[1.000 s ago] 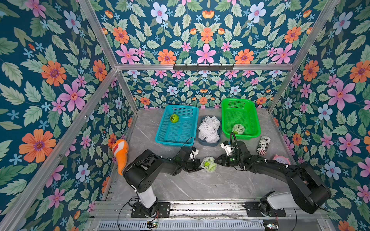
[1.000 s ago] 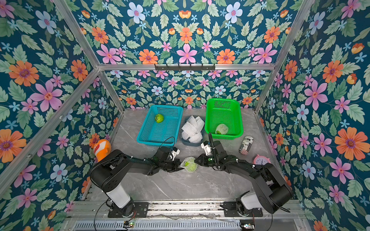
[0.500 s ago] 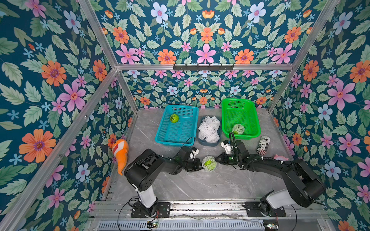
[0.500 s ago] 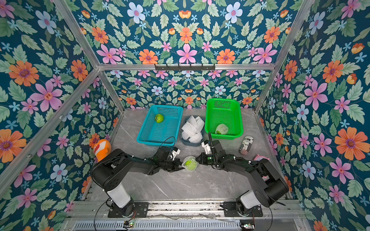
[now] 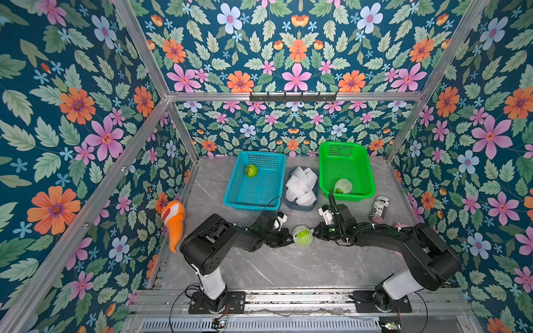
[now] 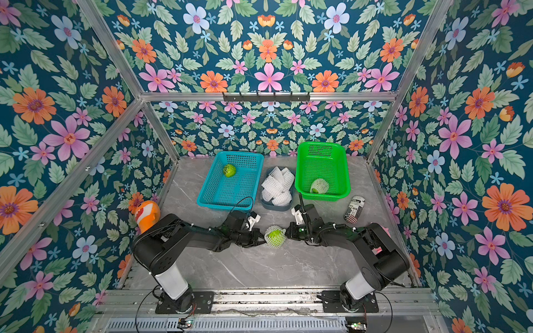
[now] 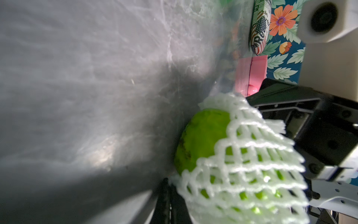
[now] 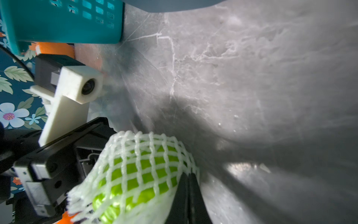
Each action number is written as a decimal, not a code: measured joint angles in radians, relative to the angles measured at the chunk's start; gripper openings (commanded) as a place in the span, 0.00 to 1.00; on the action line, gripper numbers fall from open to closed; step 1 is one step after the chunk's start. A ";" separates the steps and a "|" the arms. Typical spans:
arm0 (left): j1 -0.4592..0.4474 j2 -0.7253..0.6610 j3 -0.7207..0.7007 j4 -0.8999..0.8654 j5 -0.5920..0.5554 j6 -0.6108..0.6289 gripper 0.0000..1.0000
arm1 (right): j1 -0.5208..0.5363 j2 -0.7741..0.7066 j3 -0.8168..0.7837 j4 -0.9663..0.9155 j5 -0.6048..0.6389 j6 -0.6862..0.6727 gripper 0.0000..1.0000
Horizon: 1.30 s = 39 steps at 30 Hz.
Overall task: Sleeve custard apples in foam nets
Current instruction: Put on the foam net on the custard apple.
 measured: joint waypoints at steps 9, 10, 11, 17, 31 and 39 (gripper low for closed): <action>-0.002 0.023 0.016 0.016 0.005 0.000 0.00 | 0.001 0.027 -0.021 0.039 -0.003 0.023 0.00; -0.003 0.025 0.018 0.018 0.006 0.000 0.00 | 0.000 0.027 -0.023 0.043 -0.003 0.024 0.00; -0.003 0.027 0.019 0.019 0.007 0.000 0.00 | 0.000 0.027 -0.023 0.046 -0.002 0.024 0.00; -0.010 0.047 0.027 0.042 0.015 -0.001 0.00 | 0.000 0.047 -0.026 0.073 0.002 0.032 0.00; -0.016 0.065 0.032 0.070 0.026 -0.004 0.00 | -0.003 0.078 -0.034 0.159 0.004 0.065 0.01; -0.020 0.038 0.021 0.045 0.005 -0.003 0.00 | -0.006 0.031 -0.039 0.120 0.002 0.065 0.13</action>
